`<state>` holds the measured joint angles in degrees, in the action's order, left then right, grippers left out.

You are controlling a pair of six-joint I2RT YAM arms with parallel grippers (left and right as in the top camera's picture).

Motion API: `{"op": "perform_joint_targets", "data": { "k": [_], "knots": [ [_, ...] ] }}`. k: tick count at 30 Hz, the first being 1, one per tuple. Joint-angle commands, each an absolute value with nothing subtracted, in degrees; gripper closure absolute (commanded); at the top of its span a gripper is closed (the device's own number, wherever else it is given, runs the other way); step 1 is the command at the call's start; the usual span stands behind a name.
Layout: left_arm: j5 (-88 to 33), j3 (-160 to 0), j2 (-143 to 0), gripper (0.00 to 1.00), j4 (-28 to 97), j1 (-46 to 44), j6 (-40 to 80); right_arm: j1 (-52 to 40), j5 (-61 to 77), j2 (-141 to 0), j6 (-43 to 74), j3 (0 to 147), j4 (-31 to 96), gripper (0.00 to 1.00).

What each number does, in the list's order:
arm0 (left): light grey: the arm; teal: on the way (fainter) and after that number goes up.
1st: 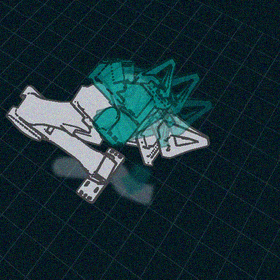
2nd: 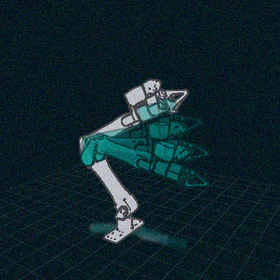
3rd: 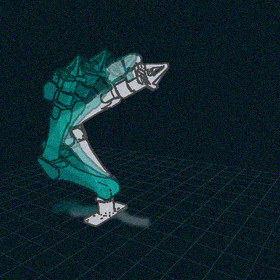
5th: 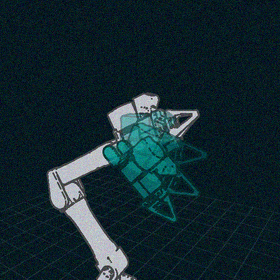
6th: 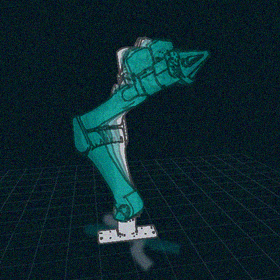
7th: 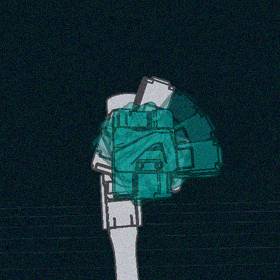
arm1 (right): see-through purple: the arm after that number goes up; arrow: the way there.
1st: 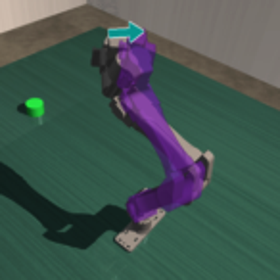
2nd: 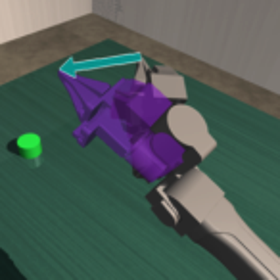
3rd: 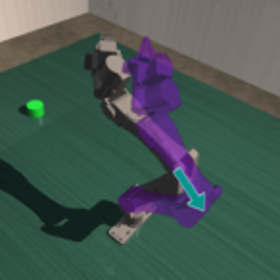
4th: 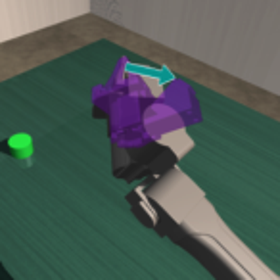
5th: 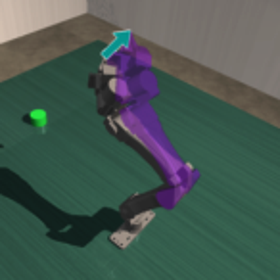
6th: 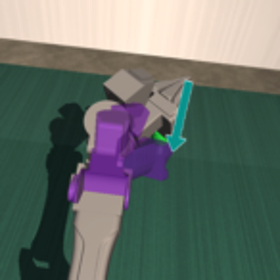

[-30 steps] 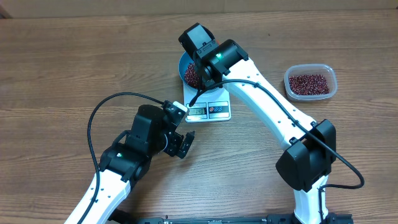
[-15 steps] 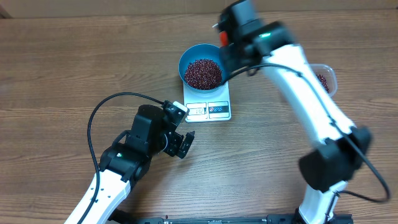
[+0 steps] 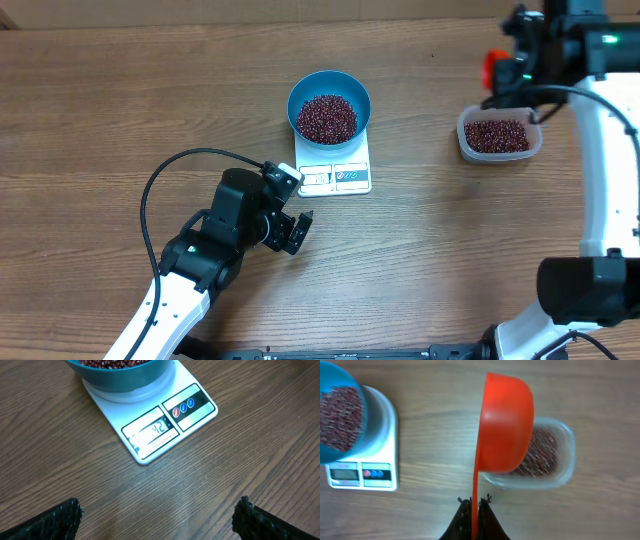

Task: Scoop item into bowl and weigh 150g on scale
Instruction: 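Return the empty scoop with the right gripper to the bean tub, then lower the scoop into the beans and drag it to fill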

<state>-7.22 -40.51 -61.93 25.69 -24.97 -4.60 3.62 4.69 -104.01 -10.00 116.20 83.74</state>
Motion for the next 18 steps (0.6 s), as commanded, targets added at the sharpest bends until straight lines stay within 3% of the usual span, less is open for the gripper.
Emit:
{"op": "perform_joint_targets", "data": {
  "k": [1, 8, 18],
  "knots": [
    [-6.9, -40.3, -62.2, 0.01, 25.6, -24.8, -4.1, 7.0, 6.9, -103.3, -13.4, 115.0, 84.4, 0.96],
    [-6.9, -40.3, -62.2, 0.00, 25.6, -24.8, -4.1, 12.4, 7.2, -103.3, -13.4, 106.2, 80.4, 0.96],
    [-6.9, -40.3, -62.2, 0.00, 25.6, -24.8, -4.1, 12.9, 3.0, -103.7, -13.9, 91.6, 66.1, 0.96]
  ]
}}
